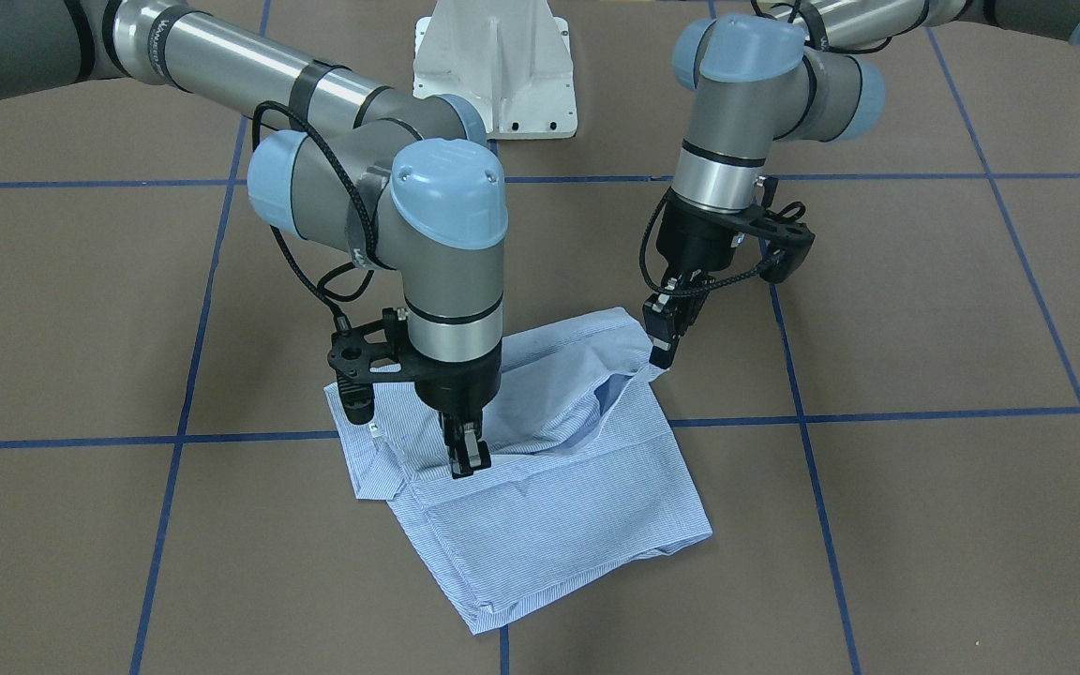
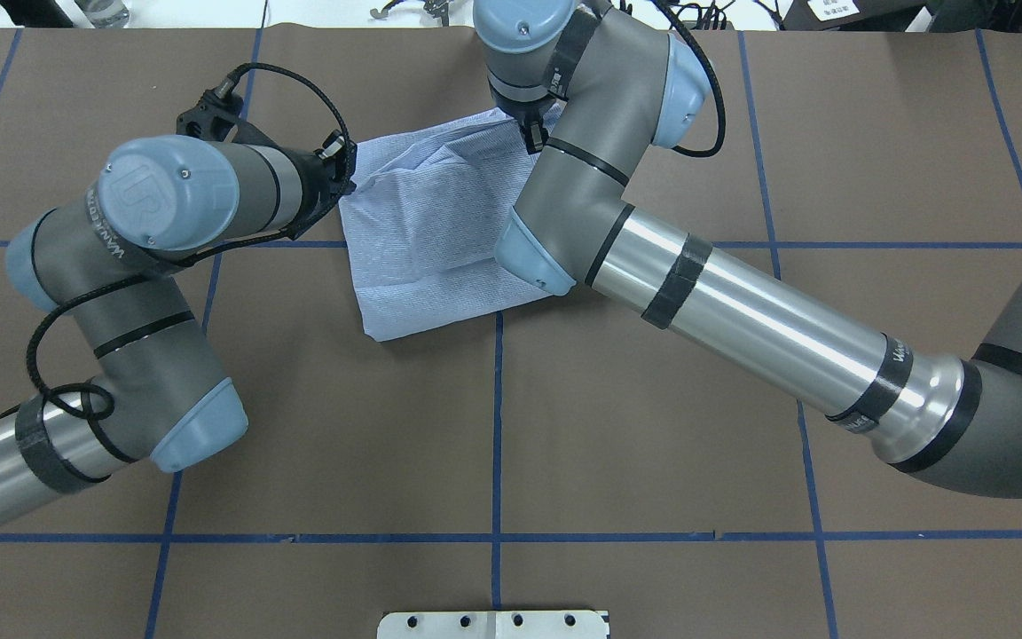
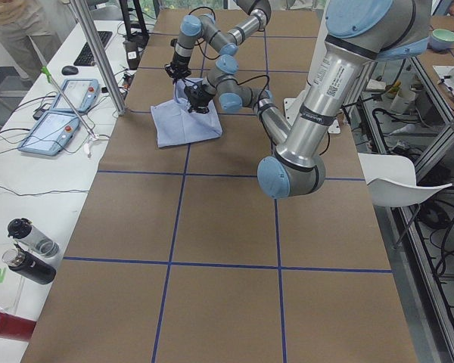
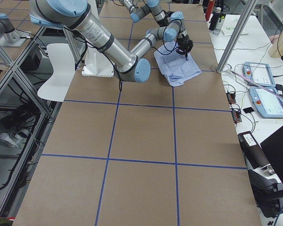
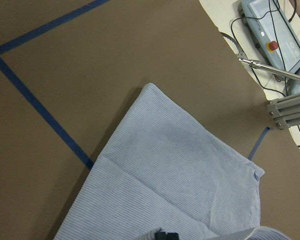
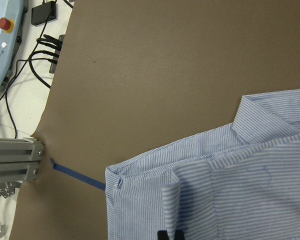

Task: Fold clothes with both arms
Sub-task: 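Lay the folded edge onto the far edge and open both grippers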

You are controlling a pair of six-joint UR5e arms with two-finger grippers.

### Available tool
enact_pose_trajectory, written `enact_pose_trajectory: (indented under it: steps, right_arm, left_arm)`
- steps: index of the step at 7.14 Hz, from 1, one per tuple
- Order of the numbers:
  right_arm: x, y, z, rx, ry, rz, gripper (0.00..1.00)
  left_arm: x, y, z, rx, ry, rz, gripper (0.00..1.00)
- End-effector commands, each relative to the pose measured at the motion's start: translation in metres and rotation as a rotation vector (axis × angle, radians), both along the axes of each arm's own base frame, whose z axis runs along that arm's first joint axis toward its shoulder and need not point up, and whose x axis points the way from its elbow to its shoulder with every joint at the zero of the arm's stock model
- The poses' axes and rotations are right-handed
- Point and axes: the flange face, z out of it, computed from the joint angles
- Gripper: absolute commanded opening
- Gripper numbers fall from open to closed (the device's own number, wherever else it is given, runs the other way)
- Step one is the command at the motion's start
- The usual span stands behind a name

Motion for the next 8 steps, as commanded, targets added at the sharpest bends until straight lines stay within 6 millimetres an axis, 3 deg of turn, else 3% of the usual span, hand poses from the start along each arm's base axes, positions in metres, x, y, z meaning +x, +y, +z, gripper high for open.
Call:
enact_pose_trajectory:
  steps: [1, 4, 5, 6, 7, 8]
  right_arm:
    - [-0.016, -0.023, 0.017, 0.01, -0.005, 0.003, 0.0]
    - [-0.023, -0.031, 0.027, 0.017, -0.009, 0.006, 0.0]
    - [-0.013, -0.044, 0.023, 0.019, -0.015, 0.025, 0.0]
    - [0.004, -0.056, 0.005, 0.015, -0.043, 0.038, 0.0]
    - [0.008, -0.059, 0.005, 0.013, -0.045, 0.041, 0.0]
    - [0.002, -0.064, 0.02, 0.006, -0.032, 0.042, 0.0]
  left_arm:
    - [0.005, -0.053, 0.02, -0.001, -0.004, -0.055, 0.0]
    - [0.014, -0.105, 0.044, 0.0, -0.006, -0.098, 0.0]
    - [-0.001, -0.121, 0.029, 0.012, 0.014, -0.115, 0.0]
    - [-0.012, -0.129, 0.015, 0.016, 0.036, -0.085, 0.0]
    - [-0.015, -0.132, 0.011, 0.02, 0.039, -0.088, 0.0]
    - [-0.002, -0.145, 0.023, 0.015, 0.016, -0.084, 0.0]
